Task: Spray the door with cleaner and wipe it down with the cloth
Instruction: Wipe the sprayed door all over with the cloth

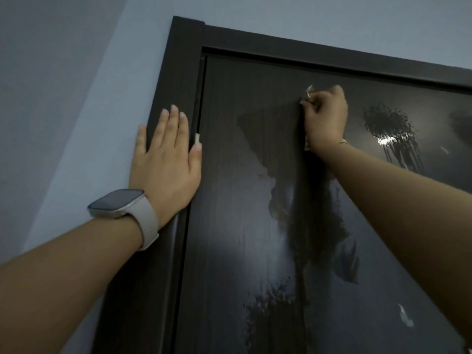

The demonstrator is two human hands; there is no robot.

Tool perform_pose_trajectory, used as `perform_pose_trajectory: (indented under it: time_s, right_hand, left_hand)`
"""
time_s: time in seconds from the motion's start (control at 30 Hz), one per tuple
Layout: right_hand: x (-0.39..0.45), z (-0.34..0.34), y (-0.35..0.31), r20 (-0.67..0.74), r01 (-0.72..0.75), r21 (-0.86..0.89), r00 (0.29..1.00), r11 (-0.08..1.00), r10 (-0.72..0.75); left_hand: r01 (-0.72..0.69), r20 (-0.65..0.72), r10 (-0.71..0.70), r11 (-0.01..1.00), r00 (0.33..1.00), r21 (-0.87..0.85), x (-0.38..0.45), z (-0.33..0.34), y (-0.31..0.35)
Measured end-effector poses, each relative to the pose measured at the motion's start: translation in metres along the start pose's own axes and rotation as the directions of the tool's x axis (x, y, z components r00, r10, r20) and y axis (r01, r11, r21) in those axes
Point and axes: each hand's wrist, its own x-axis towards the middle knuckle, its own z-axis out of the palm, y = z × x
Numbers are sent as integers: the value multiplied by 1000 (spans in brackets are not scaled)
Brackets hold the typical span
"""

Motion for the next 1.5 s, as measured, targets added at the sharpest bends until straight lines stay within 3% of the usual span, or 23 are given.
perform_pose_trajectory:
  time_s: [0.1, 0.23, 0.33, 0.4, 0.47, 0.57, 0.63, 0.77, 0.87, 0.93, 1.07, 1.17, 1.3, 1.5]
  right_hand:
    - [-1, 24, -31, -41, 21, 21, 999, 1000, -20]
    - [-23, 50, -87, 101, 304, 193, 940, 933, -327]
    - [-5, 34, -68, 153, 414, 177, 885, 893, -441]
    - [19, 16, -29, 115, 301, 67, 945, 951, -307]
    - [33, -3, 10, 28, 93, -34, 995, 995, -92]
    - [38, 7, 11, -26, -83, -38, 996, 996, 82]
    - [35, 32, -28, -4, -35, 5, 999, 999, 35]
    - [19, 75, -109, 92, 225, 118, 967, 967, -236]
    - [20, 67, -108, 127, 266, 160, 949, 951, -287]
    - [35, 53, -79, 77, 188, 108, 977, 976, -197]
    - [63, 26, -6, -57, -168, 61, 984, 984, 172]
    - [66, 33, -13, -91, -213, 18, 973, 977, 214]
    - [57, 67, -74, 3, 28, 15, 1000, 999, -28]
    - [53, 99, -130, 139, 240, 162, 955, 957, -263]
  left_hand:
    - [0, -21, 0, 1000, 1000, 14, 4, 2, 2]
    - [-1, -35, 1, 1000, 999, -7, 3, 0, 0]
    - [-7, -33, 6, 999, 999, -33, 2, -2, -1]
    - [-11, -32, 10, 999, 999, -37, 1, -2, -1]
    - [-15, -34, 14, 999, 999, -35, -1, -2, -1]
    - [-17, -58, 13, 998, 998, -60, -1, -2, -2]
    - [-32, -70, 24, 994, 997, -104, -1, -1, -3]
    - [-56, -107, 32, 972, 994, -229, -2, -2, -5]
    - [-53, -127, 15, 953, 992, -299, -3, -2, -6]
    - [-54, -135, 9, 942, 991, -331, -4, -3, -7]
    - [-64, -145, 12, 931, 989, -360, -5, -5, -6]
    - [-76, -154, 21, 928, 988, -365, -4, -4, -7]
    - [-68, -162, 3, 915, 987, -398, -3, -2, -7]
    - [-92, -224, 8, 925, 974, -367, -1, 7, -7]
